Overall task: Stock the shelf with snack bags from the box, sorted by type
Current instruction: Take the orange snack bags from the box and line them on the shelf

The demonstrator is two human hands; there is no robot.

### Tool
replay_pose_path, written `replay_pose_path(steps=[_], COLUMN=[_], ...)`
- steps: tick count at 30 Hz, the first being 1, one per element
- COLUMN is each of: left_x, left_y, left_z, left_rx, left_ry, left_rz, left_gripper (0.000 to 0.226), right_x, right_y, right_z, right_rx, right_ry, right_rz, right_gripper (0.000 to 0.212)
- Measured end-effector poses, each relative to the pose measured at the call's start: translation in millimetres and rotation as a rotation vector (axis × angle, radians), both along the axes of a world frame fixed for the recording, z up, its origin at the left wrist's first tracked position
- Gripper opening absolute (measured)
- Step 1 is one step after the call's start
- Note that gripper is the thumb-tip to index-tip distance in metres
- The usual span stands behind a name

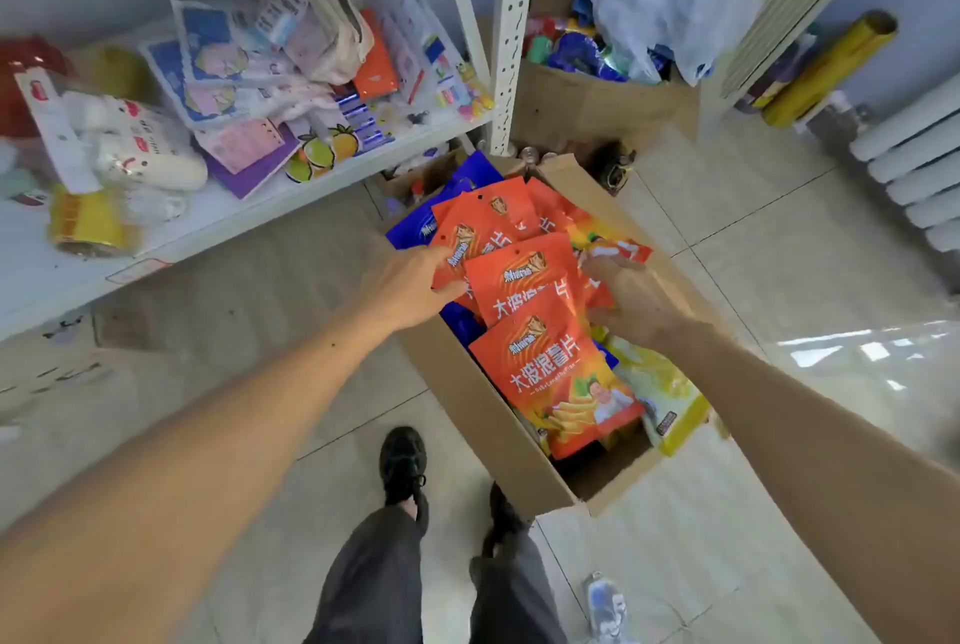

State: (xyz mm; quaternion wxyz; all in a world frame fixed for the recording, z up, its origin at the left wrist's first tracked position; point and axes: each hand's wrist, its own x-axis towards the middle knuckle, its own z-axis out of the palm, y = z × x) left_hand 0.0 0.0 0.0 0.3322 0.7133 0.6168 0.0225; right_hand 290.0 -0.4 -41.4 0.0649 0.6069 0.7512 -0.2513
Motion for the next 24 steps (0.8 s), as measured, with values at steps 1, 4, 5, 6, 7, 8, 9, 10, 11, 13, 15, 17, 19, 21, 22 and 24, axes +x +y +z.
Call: replay_pose_path(steps=[1,4,5,6,7,8,9,10,11,13,15,17,19,21,22,24], left_x=[7.8,24.4,29.1,33.0,35.6,37.8,39.4,41.3,43.2,45.4,47.0,48.3,49.4,49.7,49.2,48.2], left_y=[1.7,6.7,7.2,6.4,6.6,7.8,9.7,11.7,12.9,15.9,19.5,23.1,25.2,25.7,25.6,24.5], left_z=[-8.8,-34.3,-45.7,-57.2,-69.4,-81.3,-92.1,-102.1,-110.5,-127.6,-140.0,-148.3,-152.9,-154.7,-154.9,-153.0], left_rx=[-0.015,-0.016,-0.021,-0.029,-0.042,-0.047,-0.054,-0.058,-0.068,-0.092,-0.085,-0.071,-0.089,-0.130,-0.148,-0.205], left_ry=[-0.020,-0.034,-0.034,-0.036,-0.036,-0.033,-0.023,-0.017,-0.019,-0.040,-0.044,-0.037,-0.084,-0.185,-0.231,-0.313], left_rz=[0.031,0.076,0.073,0.070,0.070,0.070,0.082,0.102,0.130,0.202,0.257,0.296,0.380,0.509,0.568,0.624], left_gripper=[0.044,0.040,0.040,0.042,0.045,0.048,0.052,0.056,0.060,0.066,0.068,0.073,0.075,0.073,0.069,0.051], right_x=[2.0,-1.3,-1.1,-1.4,0.7,1.6,2.9,2.7,2.6,2.7,4.5,5.7,5.3,6.0,6.7,9.4], right_y=[2.3,4.8,4.0,1.0,-0.9,-3.0,-4.5,-6.6,-9.0,-13.4,-15.5,-15.2,-13.7,-12.4,-12.2,-12.3], right_z=[-10.7,-27.9,-40.2,-48.4,-60.0,-65.4,-74.8,-81.9,-89.7,-102.1,-111.7,-116.0,-117.7,-119.2,-119.2,-119.8], right_rx=[-0.014,-0.122,-0.133,-0.150,-0.151,-0.152,-0.154,-0.169,-0.173,-0.193,-0.214,-0.217,-0.244,-0.289,-0.307,-0.337], right_ry=[0.024,0.036,0.051,0.053,0.066,0.054,0.056,0.056,0.065,0.089,0.092,0.082,0.115,0.168,0.190,0.219], right_rz=[0.011,-0.014,-0.016,-0.022,-0.031,-0.052,-0.080,-0.108,-0.130,-0.170,-0.198,-0.212,-0.245,-0.267,-0.266,-0.256], right_gripper=[0.053,0.047,0.049,0.053,0.056,0.060,0.063,0.066,0.069,0.073,0.072,0.067,0.065,0.059,0.053,0.041])
